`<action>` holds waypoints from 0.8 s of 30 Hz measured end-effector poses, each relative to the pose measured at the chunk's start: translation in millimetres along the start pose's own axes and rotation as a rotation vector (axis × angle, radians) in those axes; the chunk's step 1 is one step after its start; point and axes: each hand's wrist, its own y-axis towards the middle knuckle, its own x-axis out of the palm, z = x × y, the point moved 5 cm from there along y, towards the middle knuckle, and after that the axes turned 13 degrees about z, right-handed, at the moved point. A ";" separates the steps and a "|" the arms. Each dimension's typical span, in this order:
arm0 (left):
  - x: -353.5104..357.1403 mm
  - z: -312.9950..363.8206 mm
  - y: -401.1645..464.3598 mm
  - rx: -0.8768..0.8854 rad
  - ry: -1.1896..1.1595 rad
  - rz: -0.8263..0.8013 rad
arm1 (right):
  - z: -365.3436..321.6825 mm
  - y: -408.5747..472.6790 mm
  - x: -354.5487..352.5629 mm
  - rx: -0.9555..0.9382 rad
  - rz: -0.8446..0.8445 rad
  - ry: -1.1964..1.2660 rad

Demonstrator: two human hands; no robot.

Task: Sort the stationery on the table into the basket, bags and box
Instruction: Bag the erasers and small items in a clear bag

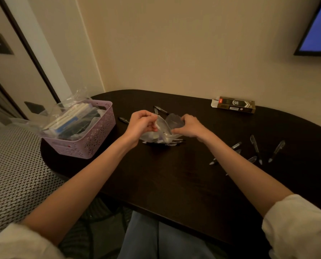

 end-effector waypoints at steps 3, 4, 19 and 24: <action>-1.9 1.2 3.8 0.014 0.014 0.030 | -0.5 5.4 4.3 0.034 0.023 0.105; -3.3 3.1 5.7 0.020 0.021 0.042 | -3.8 7.4 2.9 0.053 0.033 0.169; -45.5 67.5 16.5 0.090 -0.224 0.183 | -115.9 17.3 -58.1 -0.011 0.056 0.913; -46.1 81.5 -7.5 0.091 -0.293 0.099 | -129.2 2.2 -50.3 -0.019 -0.215 1.031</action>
